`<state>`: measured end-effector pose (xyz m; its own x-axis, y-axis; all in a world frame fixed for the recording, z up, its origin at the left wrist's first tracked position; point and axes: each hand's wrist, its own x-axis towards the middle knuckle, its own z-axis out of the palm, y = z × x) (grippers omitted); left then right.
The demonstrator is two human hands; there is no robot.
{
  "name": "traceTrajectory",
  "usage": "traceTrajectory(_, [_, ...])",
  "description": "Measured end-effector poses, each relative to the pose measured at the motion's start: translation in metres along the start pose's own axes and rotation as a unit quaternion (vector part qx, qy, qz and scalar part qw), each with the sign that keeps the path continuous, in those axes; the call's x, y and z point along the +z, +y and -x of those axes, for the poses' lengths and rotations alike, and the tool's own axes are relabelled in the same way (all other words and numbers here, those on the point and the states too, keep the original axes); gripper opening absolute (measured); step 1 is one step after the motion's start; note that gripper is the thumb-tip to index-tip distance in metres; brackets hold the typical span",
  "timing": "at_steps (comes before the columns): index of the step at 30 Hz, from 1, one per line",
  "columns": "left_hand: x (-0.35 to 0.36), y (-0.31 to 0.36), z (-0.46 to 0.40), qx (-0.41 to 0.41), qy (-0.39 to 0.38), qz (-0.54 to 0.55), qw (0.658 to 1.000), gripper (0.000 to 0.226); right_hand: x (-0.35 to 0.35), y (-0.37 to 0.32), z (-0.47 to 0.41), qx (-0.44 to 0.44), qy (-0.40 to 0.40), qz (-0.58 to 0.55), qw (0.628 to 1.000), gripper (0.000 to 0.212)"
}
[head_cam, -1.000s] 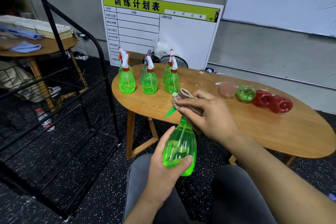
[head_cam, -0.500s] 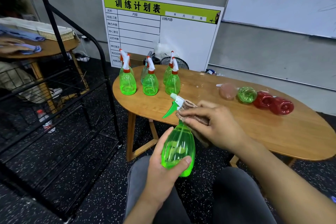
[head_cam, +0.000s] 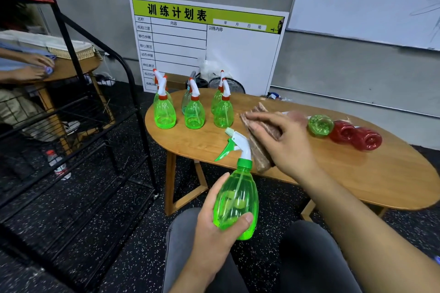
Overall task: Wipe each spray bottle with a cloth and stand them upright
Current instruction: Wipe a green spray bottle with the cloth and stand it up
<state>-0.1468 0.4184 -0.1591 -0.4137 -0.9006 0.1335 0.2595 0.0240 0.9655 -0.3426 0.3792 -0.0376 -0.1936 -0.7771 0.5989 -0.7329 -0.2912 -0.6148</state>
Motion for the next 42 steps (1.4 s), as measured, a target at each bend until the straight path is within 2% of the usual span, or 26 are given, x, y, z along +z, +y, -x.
traceTrajectory(3, [0.001,-0.001,0.001,0.003,-0.002,-0.001,1.000,0.083,0.010,-0.007,-0.013,0.038,-0.066,-0.048,0.996,0.030])
traceTrajectory(5, [0.000,-0.001,0.000,0.002,0.002,0.001,1.000,0.083,0.017,-0.008,-0.012,0.046,-0.113,-0.020,0.992,0.030])
traceTrajectory(12, [-0.002,-0.004,-0.001,0.002,0.018,0.015,1.000,0.082,0.013,-0.002,0.001,0.070,-0.130,0.051,0.988,0.028])
traceTrajectory(18, [-0.005,-0.003,-0.004,0.003,0.030,0.019,0.999,0.083,-0.026,0.007,0.000,0.102,-0.238,0.163,0.952,0.024])
traceTrajectory(19, [-0.004,-0.003,-0.004,0.002,0.028,0.017,0.999,0.084,-0.029,0.004,-0.003,0.104,-0.224,0.155,0.956,0.023])
traceTrajectory(22, [-0.001,-0.002,-0.003,-0.003,0.022,0.015,1.000,0.089,-0.021,-0.005,-0.007,0.072,-0.099,0.051,0.991,0.023])
traceTrajectory(23, [0.000,-0.002,-0.002,-0.003,0.021,0.015,1.000,0.090,-0.015,-0.007,-0.007,0.058,-0.081,0.037,0.994,0.024])
traceTrajectory(29, [-0.002,-0.002,-0.003,-0.001,0.022,0.009,1.000,0.082,0.005,-0.002,0.005,0.075,-0.128,0.047,0.988,0.029])
traceTrajectory(33, [-0.005,-0.002,-0.005,-0.004,0.047,0.023,0.999,0.077,-0.013,0.010,0.003,0.119,-0.227,0.142,0.956,0.029])
traceTrajectory(35, [-0.004,-0.002,-0.006,-0.007,0.049,0.020,0.999,0.077,-0.017,0.008,0.001,0.086,-0.190,0.176,0.962,0.029])
traceTrajectory(38, [-0.001,-0.004,-0.006,-0.009,0.044,0.012,0.999,0.078,-0.007,-0.005,0.000,-0.012,-0.052,0.140,0.989,0.034])
traceTrajectory(40, [0.000,-0.004,-0.005,-0.008,0.037,0.007,0.999,0.079,0.007,-0.017,0.002,-0.051,-0.040,0.139,0.988,0.040])
traceTrajectory(42, [0.000,-0.003,-0.004,-0.007,0.028,0.003,1.000,0.080,0.018,-0.021,0.002,-0.058,-0.067,0.171,0.981,0.042])
